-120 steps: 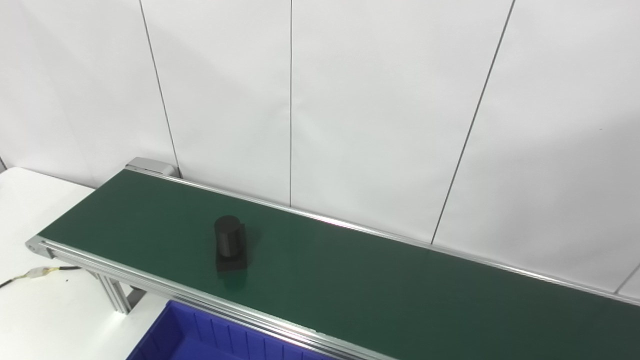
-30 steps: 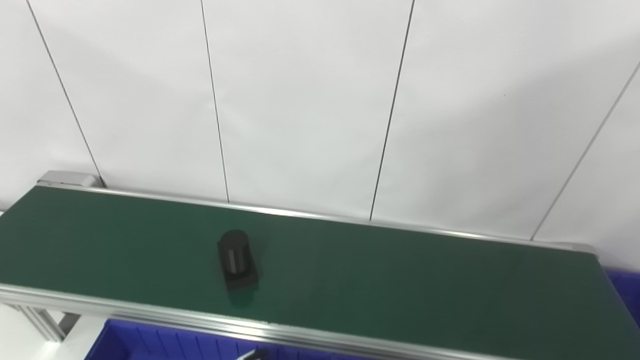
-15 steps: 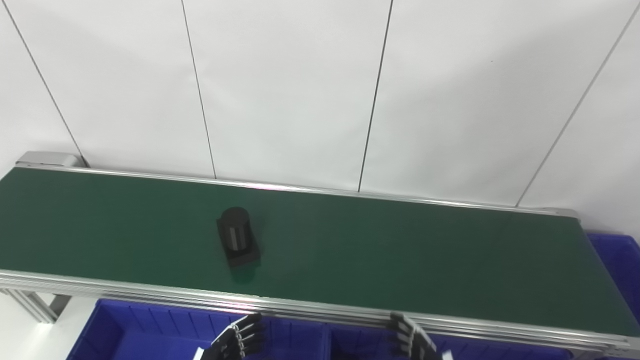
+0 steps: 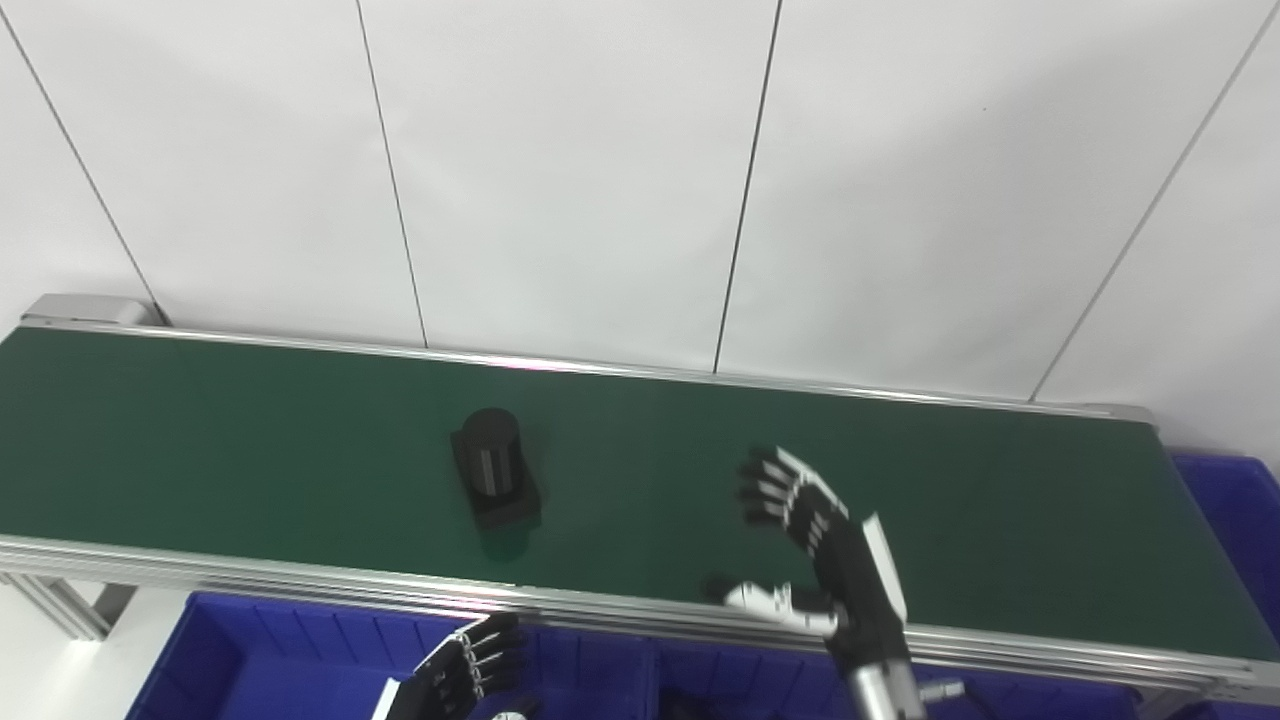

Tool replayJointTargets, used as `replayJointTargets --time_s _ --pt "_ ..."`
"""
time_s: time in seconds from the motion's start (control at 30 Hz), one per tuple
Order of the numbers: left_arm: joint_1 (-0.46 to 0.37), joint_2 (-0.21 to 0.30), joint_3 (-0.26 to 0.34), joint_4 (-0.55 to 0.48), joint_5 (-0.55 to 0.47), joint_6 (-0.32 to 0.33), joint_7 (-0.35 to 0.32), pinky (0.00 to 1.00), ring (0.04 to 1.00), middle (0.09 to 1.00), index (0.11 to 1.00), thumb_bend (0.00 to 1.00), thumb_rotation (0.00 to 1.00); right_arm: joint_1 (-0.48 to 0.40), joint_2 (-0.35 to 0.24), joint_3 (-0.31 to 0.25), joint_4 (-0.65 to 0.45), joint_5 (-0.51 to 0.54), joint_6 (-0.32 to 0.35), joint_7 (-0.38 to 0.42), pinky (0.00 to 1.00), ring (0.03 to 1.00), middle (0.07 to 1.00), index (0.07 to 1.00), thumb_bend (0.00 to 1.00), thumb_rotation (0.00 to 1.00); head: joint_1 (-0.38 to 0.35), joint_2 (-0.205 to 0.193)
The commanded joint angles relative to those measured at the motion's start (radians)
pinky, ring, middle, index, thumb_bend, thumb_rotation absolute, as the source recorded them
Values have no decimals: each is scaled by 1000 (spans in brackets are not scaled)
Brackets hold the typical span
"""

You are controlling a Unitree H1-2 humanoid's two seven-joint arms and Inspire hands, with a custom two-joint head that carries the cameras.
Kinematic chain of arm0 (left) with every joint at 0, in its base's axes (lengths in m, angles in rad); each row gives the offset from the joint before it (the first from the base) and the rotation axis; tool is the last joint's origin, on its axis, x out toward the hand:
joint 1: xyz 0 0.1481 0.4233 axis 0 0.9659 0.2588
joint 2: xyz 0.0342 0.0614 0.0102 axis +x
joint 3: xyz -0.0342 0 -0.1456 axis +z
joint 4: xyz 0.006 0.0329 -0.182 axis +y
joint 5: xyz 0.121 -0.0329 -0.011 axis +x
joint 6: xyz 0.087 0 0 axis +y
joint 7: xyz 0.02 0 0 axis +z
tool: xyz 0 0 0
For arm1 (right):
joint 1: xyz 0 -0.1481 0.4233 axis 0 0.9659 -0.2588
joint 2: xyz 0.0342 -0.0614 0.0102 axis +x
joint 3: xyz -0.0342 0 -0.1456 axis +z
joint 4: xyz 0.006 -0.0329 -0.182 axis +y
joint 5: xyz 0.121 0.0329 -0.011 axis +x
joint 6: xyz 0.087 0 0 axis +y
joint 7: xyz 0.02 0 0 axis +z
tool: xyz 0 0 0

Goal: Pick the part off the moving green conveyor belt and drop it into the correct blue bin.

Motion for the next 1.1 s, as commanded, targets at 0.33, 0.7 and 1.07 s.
replayJointTargets --time_s 0.33,0.7,1.07 --pt "-17 -6 11 3 13 -39 1 688 702 740 761 572 0 -285 33 7 176 -66 86 47 706 766 816 923 782 93 39 -19" --pt "-9 -11 12 -4 18 -43 3 670 689 723 751 583 0 -411 78 38 384 -136 59 42 818 862 878 930 813 159 43 -22" --pt "-10 -17 7 -10 24 -44 5 660 679 713 750 584 0 -507 103 68 593 -176 -18 39 821 951 975 1000 888 325 60 -28"
